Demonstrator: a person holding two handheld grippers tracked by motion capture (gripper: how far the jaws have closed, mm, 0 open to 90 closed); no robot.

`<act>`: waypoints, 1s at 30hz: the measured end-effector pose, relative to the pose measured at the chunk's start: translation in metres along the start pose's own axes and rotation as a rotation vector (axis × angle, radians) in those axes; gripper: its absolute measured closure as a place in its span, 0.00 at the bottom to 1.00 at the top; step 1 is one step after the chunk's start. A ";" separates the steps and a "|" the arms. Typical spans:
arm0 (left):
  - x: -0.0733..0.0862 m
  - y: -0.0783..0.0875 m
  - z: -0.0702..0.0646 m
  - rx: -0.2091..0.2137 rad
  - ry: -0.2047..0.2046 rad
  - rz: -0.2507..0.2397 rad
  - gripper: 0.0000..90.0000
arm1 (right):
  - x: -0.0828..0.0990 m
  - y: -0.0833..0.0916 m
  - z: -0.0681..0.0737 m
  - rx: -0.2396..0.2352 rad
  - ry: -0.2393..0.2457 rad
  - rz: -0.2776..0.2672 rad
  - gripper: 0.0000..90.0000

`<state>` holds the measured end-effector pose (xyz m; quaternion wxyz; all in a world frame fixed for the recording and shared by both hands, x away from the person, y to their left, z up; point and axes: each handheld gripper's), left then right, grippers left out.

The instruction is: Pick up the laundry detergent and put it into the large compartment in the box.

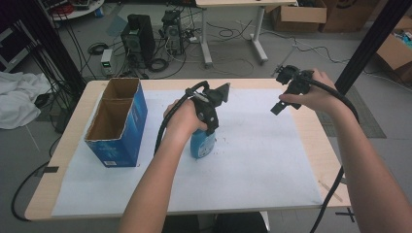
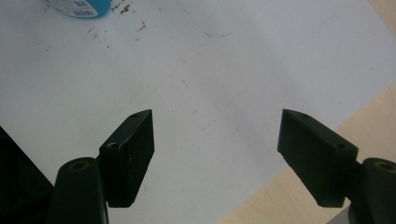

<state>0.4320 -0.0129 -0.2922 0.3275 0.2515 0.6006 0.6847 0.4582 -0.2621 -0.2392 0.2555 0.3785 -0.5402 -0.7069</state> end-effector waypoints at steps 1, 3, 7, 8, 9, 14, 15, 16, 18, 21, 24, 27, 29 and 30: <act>0.000 0.000 0.000 -0.003 -0.003 0.001 0.42 | 0.000 0.000 0.000 0.001 0.000 0.001 0.30; 0.000 0.000 0.000 -0.001 -0.007 0.003 0.42 | 0.000 0.000 0.000 0.000 0.000 0.000 0.30; -0.001 0.000 0.001 0.002 -0.008 0.002 0.42 | 0.000 0.000 0.000 -0.001 -0.003 0.000 0.30; -0.001 0.000 0.001 0.002 -0.008 0.005 0.42 | 0.000 -0.001 0.000 -0.001 -0.003 0.002 0.30; -0.001 0.000 0.001 0.002 -0.008 0.005 0.42 | 0.000 -0.001 0.000 -0.001 -0.003 0.002 0.30; -0.001 0.002 0.002 0.009 -0.017 0.004 0.42 | -0.002 0.000 0.001 -0.001 0.002 0.002 0.30; -0.001 0.004 0.003 0.010 -0.019 0.006 0.42 | -0.002 0.000 0.001 0.000 0.002 0.003 0.30; 0.001 0.011 0.005 0.015 -0.016 -0.007 0.42 | -0.002 0.000 0.001 0.000 0.001 0.001 0.30; 0.002 0.015 0.007 0.018 -0.011 -0.008 0.42 | -0.002 0.001 0.001 0.000 -0.001 0.002 0.30; 0.008 0.032 0.014 0.027 0.010 -0.019 0.42 | -0.002 0.001 0.001 0.003 -0.001 -0.001 0.30; 0.016 0.056 0.027 0.035 0.063 -0.025 0.42 | -0.003 0.001 0.001 0.002 -0.001 -0.001 0.30; 0.024 0.076 0.038 0.037 0.136 -0.025 0.42 | -0.003 0.001 0.000 0.001 -0.003 0.001 0.30; 0.036 0.099 0.054 0.030 0.236 -0.018 0.42 | -0.003 0.000 0.000 0.000 -0.003 0.000 0.30; 0.041 0.106 0.059 0.025 0.267 -0.015 0.42 | -0.003 0.000 0.000 0.000 -0.002 0.001 0.30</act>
Point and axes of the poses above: each handheld gripper's, and its own axes: y roughly backward along the jaws, x roughly out of its underside, z roughly to its left, and after that the axes turned 8 degrees about -x, right-handed
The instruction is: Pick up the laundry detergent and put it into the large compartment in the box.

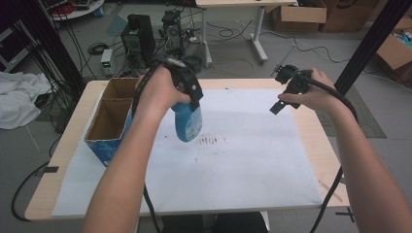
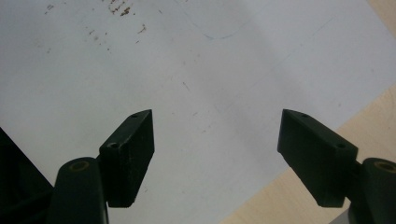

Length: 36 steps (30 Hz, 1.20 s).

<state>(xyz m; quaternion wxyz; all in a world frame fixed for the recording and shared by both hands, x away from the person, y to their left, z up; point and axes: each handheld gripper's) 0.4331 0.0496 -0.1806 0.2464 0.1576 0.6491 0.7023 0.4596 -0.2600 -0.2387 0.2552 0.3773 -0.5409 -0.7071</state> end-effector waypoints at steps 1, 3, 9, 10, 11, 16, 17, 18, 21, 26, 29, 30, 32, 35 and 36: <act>0.002 0.005 0.005 -0.007 0.026 0.000 0.42 | 0.000 0.000 0.000 0.000 -0.002 0.000 0.30; 0.006 0.013 0.012 -0.012 0.064 0.005 0.42 | 0.000 0.000 0.000 -0.002 -0.003 -0.001 0.30; 0.036 0.056 0.058 -0.045 0.271 -0.010 0.42 | -0.001 0.001 0.000 -0.002 0.000 -0.006 0.30; 0.040 0.061 0.064 -0.049 0.304 -0.017 0.42 | -0.001 0.001 0.000 -0.002 0.004 -0.010 0.30; 0.040 0.061 0.064 -0.049 0.304 -0.017 0.42 | -0.001 0.001 0.000 -0.002 0.004 -0.010 0.30; 0.063 0.079 0.095 -0.074 0.409 -0.018 0.42 | 0.000 0.002 -0.001 -0.004 0.001 -0.012 0.30; 0.068 0.081 0.100 -0.080 0.428 -0.016 0.42 | 0.000 0.003 -0.001 -0.003 -0.002 -0.007 0.30; 0.077 0.085 0.110 -0.092 0.461 -0.015 0.42 | 0.001 0.003 -0.002 -0.002 0.002 -0.010 0.30; 0.085 0.087 0.119 -0.101 0.491 -0.009 0.42 | 0.001 0.003 -0.002 -0.001 0.002 -0.008 0.30; 0.100 0.088 0.136 -0.129 0.540 -0.003 0.42 | 0.001 0.003 -0.002 0.000 -0.005 -0.008 0.30; 0.106 0.088 0.142 -0.134 0.545 -0.001 0.42 | 0.000 0.003 -0.002 0.001 -0.007 -0.010 0.30; 0.107 0.088 0.143 -0.131 0.552 -0.003 0.42 | 0.000 0.002 -0.002 0.000 -0.009 -0.011 0.30; 0.110 0.087 0.146 -0.126 0.554 -0.005 0.42 | -0.001 0.001 -0.001 -0.001 -0.004 -0.011 0.30; 0.112 0.086 0.148 -0.131 0.553 -0.003 0.42 | -0.002 0.000 0.000 0.000 -0.005 -0.007 0.30; 0.113 0.085 0.149 -0.132 0.554 0.002 0.42 | -0.002 0.000 -0.001 -0.002 -0.002 -0.009 0.30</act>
Point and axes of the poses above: each handheld gripper's, and its own axes: y roughly backward along the jaws, x roughly out of its underside, z roughly to its left, and after that the axes turned 8 degrees about -x, right-handed
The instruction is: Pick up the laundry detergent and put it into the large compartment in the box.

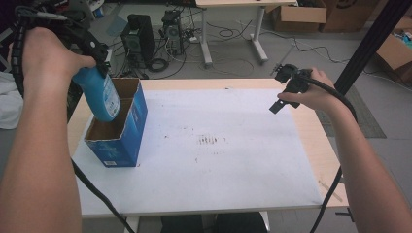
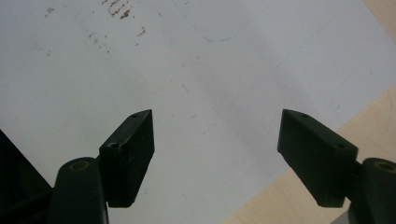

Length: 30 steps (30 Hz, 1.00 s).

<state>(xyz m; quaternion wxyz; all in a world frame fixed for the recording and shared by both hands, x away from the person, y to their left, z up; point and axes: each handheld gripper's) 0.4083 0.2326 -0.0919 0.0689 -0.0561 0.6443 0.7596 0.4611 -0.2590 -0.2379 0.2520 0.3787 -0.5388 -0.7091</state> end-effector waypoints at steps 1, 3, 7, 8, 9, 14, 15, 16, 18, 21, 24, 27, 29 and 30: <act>0.000 -0.001 0.000 -0.003 0.003 -0.002 0.42 | 0.000 0.000 0.000 0.001 -0.004 0.002 0.30; 0.000 -0.005 0.001 -0.010 0.004 -0.002 0.42 | 0.000 0.000 0.001 0.001 -0.004 0.004 0.30; 0.000 -0.018 0.001 -0.006 -0.006 0.018 0.42 | 0.000 0.000 0.001 0.003 0.001 0.004 0.30; 0.000 -0.022 0.001 -0.006 -0.011 0.017 0.42 | 0.000 0.000 0.002 0.001 -0.002 0.005 0.30; -0.001 -0.026 0.001 -0.005 -0.013 0.020 0.42 | 0.000 -0.001 0.002 0.001 -0.004 0.008 0.30; -0.001 -0.050 -0.001 0.000 -0.019 0.043 0.42 | 0.001 0.000 0.003 0.006 0.001 0.007 0.30; -0.001 -0.055 -0.001 0.005 -0.016 0.048 0.42 | 0.001 0.000 0.003 0.006 0.000 0.008 0.30; -0.001 -0.060 -0.001 0.008 -0.015 0.055 0.42 | 0.001 0.000 0.003 0.006 0.000 0.007 0.30; -0.001 -0.071 -0.001 0.012 -0.022 0.073 0.42 | 0.002 0.000 0.003 0.006 -0.007 0.008 0.30; -0.001 -0.085 -0.002 0.012 -0.023 0.089 0.42 | 0.003 0.001 0.003 0.005 -0.010 0.002 0.30; 0.000 -0.098 -0.003 0.022 -0.023 0.103 0.42 | 0.003 -0.001 0.002 0.004 -0.002 0.001 0.30; 0.000 -0.111 -0.004 0.026 -0.034 0.118 0.42 | 0.003 -0.002 0.002 0.003 -0.004 0.004 0.30; 0.001 -0.121 -0.005 0.030 -0.029 0.131 0.42 | 0.003 -0.003 0.002 0.003 -0.008 0.007 0.30; 0.001 -0.125 -0.005 0.030 -0.029 0.132 0.42 | 0.003 -0.003 0.002 0.002 -0.003 0.007 0.30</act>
Point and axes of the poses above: each handheld gripper's, and its own axes: y roughly backward along the jaws, x roughly out of its underside, z roughly to its left, and after that the axes turned 8 degrees about -x, right-handed
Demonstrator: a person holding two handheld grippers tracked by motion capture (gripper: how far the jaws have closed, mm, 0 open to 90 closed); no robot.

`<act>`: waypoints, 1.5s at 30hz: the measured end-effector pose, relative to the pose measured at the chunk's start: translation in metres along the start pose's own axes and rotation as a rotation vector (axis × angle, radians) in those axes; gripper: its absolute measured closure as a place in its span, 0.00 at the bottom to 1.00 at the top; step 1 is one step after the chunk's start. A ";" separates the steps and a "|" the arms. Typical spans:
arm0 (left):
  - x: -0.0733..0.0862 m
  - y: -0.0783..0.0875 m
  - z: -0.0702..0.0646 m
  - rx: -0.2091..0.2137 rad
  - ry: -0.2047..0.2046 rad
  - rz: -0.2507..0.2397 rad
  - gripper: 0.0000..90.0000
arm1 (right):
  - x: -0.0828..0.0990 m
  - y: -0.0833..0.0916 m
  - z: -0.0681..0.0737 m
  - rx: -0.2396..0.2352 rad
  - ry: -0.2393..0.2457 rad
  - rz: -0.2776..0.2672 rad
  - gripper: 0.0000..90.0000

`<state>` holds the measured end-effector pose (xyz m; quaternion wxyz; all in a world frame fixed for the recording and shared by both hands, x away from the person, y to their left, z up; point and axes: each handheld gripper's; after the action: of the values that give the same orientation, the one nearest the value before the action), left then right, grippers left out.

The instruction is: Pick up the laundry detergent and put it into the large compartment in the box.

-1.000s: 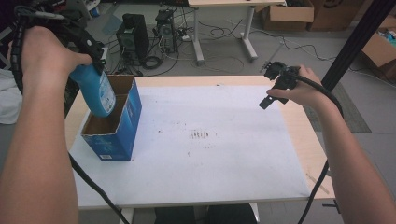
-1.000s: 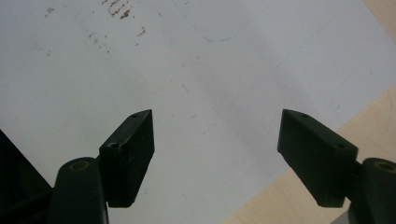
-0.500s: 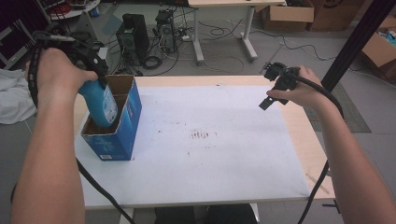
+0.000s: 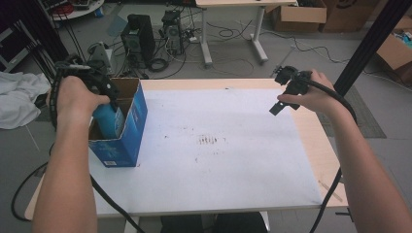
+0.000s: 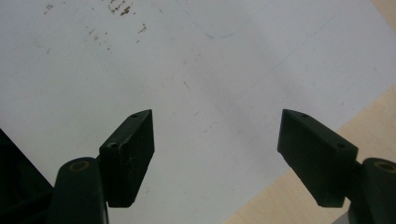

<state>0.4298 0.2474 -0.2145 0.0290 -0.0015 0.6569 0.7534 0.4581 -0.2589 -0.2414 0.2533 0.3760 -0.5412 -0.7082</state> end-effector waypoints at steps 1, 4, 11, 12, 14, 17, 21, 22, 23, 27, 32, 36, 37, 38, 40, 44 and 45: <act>0.000 -0.005 -0.001 0.001 0.006 0.002 0.42 | 0.000 0.000 0.000 0.000 0.000 0.000 0.30; -0.002 -0.017 -0.003 0.003 -0.001 0.019 0.42 | -0.002 -0.001 0.001 -0.003 0.001 -0.002 0.30; -0.004 -0.041 -0.006 0.008 -0.010 0.043 0.42 | -0.002 -0.001 0.001 0.000 0.002 0.006 0.30; -0.004 -0.044 -0.007 0.006 -0.016 0.051 0.42 | -0.002 -0.001 0.001 0.004 0.002 0.007 0.30; -0.005 -0.049 -0.007 0.008 -0.016 0.055 0.42 | -0.002 -0.001 0.001 0.006 0.006 0.011 0.30; -0.005 -0.055 -0.007 0.007 -0.015 0.058 0.42 | -0.002 -0.001 0.002 0.007 0.005 0.008 0.30; -0.005 -0.060 -0.006 0.003 -0.012 0.062 0.42 | -0.001 -0.001 0.002 0.008 0.004 0.010 0.30; -0.005 -0.061 -0.006 0.003 -0.011 0.069 0.42 | -0.001 -0.001 0.002 0.008 0.003 0.010 0.30; -0.005 -0.062 -0.005 0.001 -0.012 0.067 0.42 | -0.001 -0.001 0.002 0.008 0.000 0.011 0.30; -0.003 -0.067 -0.004 0.007 -0.008 0.077 0.42 | -0.001 -0.001 0.002 0.009 0.002 0.012 0.30; -0.003 -0.069 -0.003 0.010 -0.005 0.069 0.42 | -0.002 -0.001 0.003 0.008 0.006 0.010 0.30; -0.003 -0.070 -0.006 0.002 -0.007 0.074 0.42 | -0.003 -0.002 0.004 0.006 0.011 0.009 0.30; -0.003 -0.070 -0.006 0.001 -0.008 0.079 0.42 | -0.003 -0.002 0.004 0.005 0.010 0.011 0.30; -0.003 -0.070 -0.006 0.001 -0.007 0.078 0.42 | -0.003 -0.003 0.004 0.007 0.009 0.015 0.30; -0.002 -0.070 -0.006 0.002 -0.008 0.084 0.42 | -0.002 -0.003 0.004 0.005 0.011 0.014 0.30; -0.001 -0.071 -0.006 0.007 -0.006 0.088 0.42 | -0.001 -0.001 0.004 0.006 0.007 0.013 0.30; -0.001 -0.070 -0.006 0.005 -0.007 0.088 0.42 | -0.001 -0.001 0.004 0.008 0.009 0.013 0.30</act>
<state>0.4342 0.2510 -0.2848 -0.0020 0.0302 0.6582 0.7522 0.4552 -0.2553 -0.2416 0.2588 0.3769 -0.5453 -0.7026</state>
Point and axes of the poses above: each handheld gripper's, and its own axes: y roughly backward along the jaws, x roughly out of its underside, z roughly to its left, and after that the axes turned 8 degrees about -x, right-handed
